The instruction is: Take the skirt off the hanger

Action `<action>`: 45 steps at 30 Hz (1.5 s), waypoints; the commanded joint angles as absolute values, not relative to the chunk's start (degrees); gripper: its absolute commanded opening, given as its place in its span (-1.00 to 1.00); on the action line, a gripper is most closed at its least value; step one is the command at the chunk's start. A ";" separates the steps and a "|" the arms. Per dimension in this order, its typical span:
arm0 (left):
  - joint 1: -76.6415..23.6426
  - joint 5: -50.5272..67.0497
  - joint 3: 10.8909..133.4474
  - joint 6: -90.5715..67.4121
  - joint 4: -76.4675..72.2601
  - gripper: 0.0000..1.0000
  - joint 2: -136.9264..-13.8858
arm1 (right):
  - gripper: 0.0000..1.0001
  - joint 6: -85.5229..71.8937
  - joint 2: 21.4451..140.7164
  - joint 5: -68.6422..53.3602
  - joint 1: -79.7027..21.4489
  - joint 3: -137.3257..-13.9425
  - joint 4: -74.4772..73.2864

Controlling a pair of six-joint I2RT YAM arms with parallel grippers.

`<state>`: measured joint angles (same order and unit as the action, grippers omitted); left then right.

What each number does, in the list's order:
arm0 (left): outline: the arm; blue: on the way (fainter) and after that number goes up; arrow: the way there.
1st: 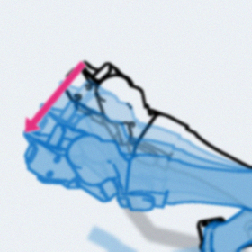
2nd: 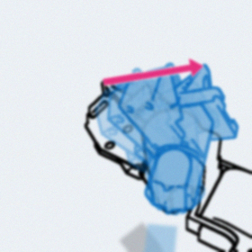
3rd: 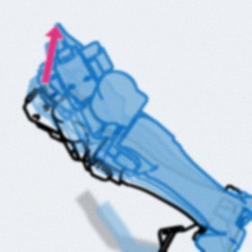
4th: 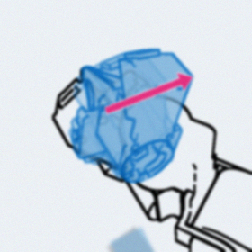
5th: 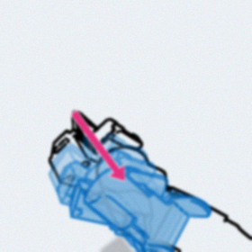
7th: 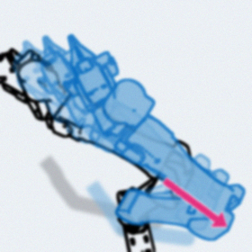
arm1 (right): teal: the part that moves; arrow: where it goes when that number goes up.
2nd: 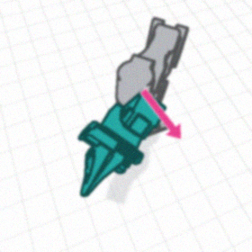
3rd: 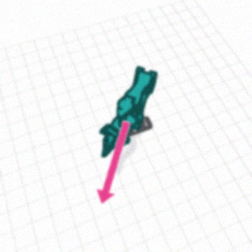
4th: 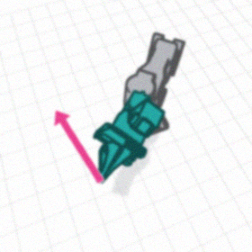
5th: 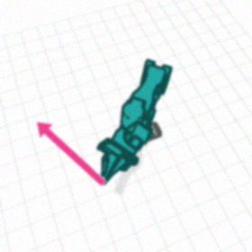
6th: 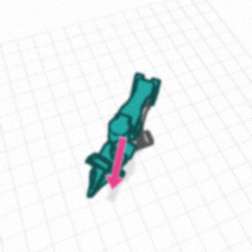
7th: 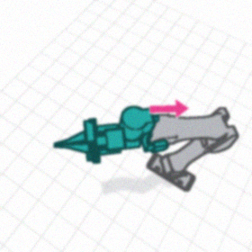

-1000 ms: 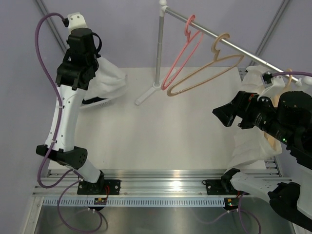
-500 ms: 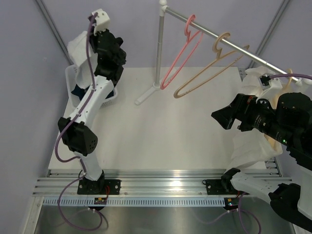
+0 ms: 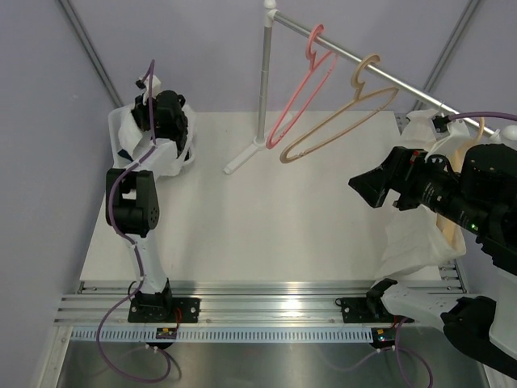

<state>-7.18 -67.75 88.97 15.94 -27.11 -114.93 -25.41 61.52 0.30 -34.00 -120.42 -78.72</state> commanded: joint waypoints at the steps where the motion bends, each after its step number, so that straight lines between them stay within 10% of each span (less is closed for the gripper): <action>1: -4.66 -69.00 88.34 9.32 -32.08 -1.00 -112.50 | 0.99 -22.94 64.07 -1.14 -33.84 -120.85 -92.38; 18: 2.81 -65.83 85.78 17.59 -53.62 -1.00 -110.30 | 0.99 -20.92 64.60 -1.41 -33.84 -114.44 -88.42; 45: -2.99 -35.70 96.50 -28.19 12.29 -1.00 -119.79 | 0.99 -25.31 64.34 1.67 -33.84 -118.83 -85.60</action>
